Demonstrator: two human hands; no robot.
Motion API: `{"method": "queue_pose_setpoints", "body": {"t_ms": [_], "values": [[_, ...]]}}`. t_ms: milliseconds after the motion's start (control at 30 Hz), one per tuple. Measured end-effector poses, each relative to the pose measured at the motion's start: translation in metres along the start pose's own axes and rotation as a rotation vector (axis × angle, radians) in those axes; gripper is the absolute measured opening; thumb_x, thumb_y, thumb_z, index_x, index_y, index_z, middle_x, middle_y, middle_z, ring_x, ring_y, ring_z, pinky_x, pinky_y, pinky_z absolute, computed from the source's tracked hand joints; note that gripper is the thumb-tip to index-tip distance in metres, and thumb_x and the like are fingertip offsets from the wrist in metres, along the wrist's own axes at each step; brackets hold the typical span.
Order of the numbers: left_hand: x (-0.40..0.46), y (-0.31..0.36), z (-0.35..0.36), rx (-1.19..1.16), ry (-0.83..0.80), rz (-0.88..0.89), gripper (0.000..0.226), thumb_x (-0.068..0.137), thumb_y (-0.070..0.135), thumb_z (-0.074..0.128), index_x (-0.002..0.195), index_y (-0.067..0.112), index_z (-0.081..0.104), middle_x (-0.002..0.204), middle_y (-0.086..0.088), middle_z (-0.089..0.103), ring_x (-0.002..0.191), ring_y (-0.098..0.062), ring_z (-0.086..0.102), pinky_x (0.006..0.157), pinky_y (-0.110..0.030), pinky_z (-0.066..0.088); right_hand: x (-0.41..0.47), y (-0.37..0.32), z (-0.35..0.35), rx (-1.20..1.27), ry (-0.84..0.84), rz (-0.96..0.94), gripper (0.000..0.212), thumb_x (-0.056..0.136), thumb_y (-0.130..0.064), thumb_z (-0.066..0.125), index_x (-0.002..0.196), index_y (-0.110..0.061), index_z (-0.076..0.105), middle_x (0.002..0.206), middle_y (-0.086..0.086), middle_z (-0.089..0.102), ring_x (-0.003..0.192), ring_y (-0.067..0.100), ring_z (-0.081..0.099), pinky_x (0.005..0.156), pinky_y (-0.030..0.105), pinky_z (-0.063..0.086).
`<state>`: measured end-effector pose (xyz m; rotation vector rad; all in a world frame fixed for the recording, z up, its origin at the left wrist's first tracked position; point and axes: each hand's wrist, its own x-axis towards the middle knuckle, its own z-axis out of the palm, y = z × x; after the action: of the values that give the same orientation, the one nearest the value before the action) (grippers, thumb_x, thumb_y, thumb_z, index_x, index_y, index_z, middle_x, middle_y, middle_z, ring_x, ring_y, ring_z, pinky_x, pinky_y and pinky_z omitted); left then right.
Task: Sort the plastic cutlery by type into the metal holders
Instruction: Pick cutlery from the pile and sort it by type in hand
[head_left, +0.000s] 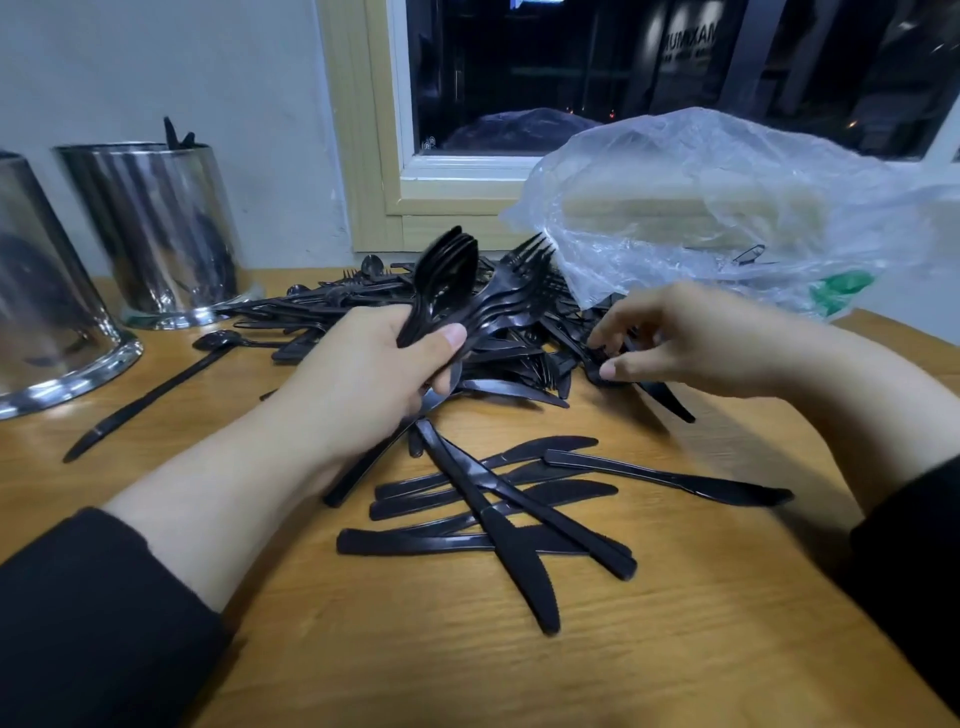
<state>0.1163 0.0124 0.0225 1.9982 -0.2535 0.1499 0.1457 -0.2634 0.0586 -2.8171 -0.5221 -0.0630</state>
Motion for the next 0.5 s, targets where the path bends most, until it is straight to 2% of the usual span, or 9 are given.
{"method": "queue_pose_setpoints", "body": {"t_ms": [100, 133, 267, 333, 400, 500], "values": [[-0.001, 0.001, 0.0, -0.037, 0.013, -0.035, 0.039, 0.105, 0.033, 0.054, 0.076, 0.008, 0.061, 0.042, 0.009, 0.046, 0.039, -0.008, 0.033, 0.038, -0.018, 0.028, 0.003, 0.0, 0.006, -0.116, -0.094, 0.044, 0.028, 0.086, -0.042, 0.076, 0.113, -0.037, 0.069, 0.104, -0.017, 0.061, 0.092, 0.006, 0.059, 0.082, 0.029, 0.051], [-0.001, 0.001, 0.0, -0.047, 0.018, -0.045, 0.037, 0.105, 0.032, 0.053, 0.078, 0.008, 0.061, 0.042, 0.009, 0.049, 0.039, -0.008, 0.034, 0.038, -0.018, 0.028, 0.004, 0.001, 0.009, -0.14, -0.103, 0.057, 0.027, 0.086, -0.041, 0.075, 0.112, -0.037, 0.069, 0.105, -0.016, 0.061, 0.093, 0.009, 0.059, 0.084, 0.033, 0.051], [-0.003, 0.002, -0.001, -0.109, 0.02, -0.069, 0.031, 0.105, 0.03, 0.054, 0.083, 0.01, 0.059, 0.049, 0.008, 0.055, 0.043, -0.008, 0.035, 0.038, -0.019, 0.027, 0.007, 0.003, 0.015, -0.176, -0.043, 0.077, 0.012, 0.09, -0.027, 0.071, 0.099, -0.035, 0.072, 0.105, -0.012, 0.065, 0.089, 0.009, 0.06, 0.079, 0.031, 0.052], [-0.003, 0.001, -0.001, -0.143, 0.017, -0.077, 0.029, 0.105, 0.03, 0.054, 0.084, 0.01, 0.059, 0.057, 0.007, 0.058, 0.047, -0.009, 0.036, 0.039, -0.02, 0.027, 0.009, 0.002, 0.017, -0.184, -0.022, 0.067, 0.012, 0.091, -0.023, 0.068, 0.093, -0.034, 0.072, 0.105, -0.01, 0.066, 0.087, 0.008, 0.06, 0.073, 0.026, 0.049], [-0.004, 0.001, -0.001, -0.16, 0.008, -0.076, 0.03, 0.105, 0.03, 0.054, 0.084, 0.009, 0.058, 0.059, 0.007, 0.058, 0.048, -0.01, 0.035, 0.039, -0.021, 0.026, 0.01, 0.002, 0.017, -0.173, -0.006, 0.069, 0.007, 0.09, -0.029, 0.07, 0.095, -0.034, 0.072, 0.102, -0.012, 0.066, 0.085, 0.006, 0.058, 0.069, 0.024, 0.045], [-0.003, 0.0, -0.002, -0.172, 0.0, -0.076, 0.03, 0.105, 0.03, 0.054, 0.084, 0.01, 0.058, 0.059, 0.007, 0.058, 0.048, -0.01, 0.035, 0.04, -0.021, 0.025, 0.008, 0.001, 0.018, -0.187, -0.027, 0.098, 0.021, 0.089, -0.038, 0.072, 0.109, -0.031, 0.07, 0.098, -0.015, 0.063, 0.087, 0.007, 0.058, 0.075, 0.028, 0.05]]}}
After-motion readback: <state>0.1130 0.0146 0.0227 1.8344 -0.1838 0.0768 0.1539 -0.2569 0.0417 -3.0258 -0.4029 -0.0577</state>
